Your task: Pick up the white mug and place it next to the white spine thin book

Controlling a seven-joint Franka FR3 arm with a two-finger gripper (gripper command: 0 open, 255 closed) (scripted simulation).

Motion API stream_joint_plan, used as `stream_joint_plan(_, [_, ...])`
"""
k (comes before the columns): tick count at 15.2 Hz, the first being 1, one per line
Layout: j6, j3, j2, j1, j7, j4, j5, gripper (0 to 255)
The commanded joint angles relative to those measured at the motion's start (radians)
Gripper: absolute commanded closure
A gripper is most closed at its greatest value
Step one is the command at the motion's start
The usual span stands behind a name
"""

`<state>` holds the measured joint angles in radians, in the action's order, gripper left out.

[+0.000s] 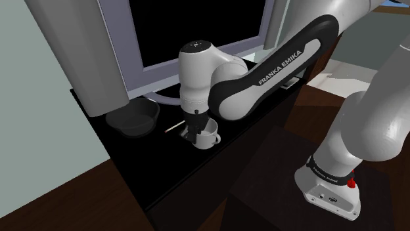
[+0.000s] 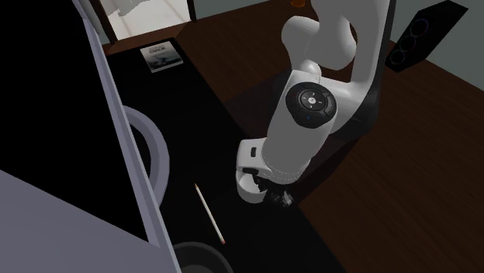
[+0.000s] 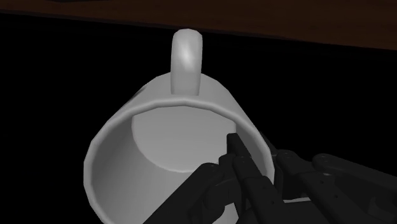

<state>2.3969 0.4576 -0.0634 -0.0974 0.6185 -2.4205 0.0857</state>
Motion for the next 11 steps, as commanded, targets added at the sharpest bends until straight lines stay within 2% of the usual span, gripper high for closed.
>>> stream_joint_plan(1, [-0.021,-0.001,-0.017,-0.001,-0.01,0.006,-0.012,255])
stream_joint_plan(11, [-0.16,-0.014,-0.106,-0.009,-0.061,0.066,-0.069,255])
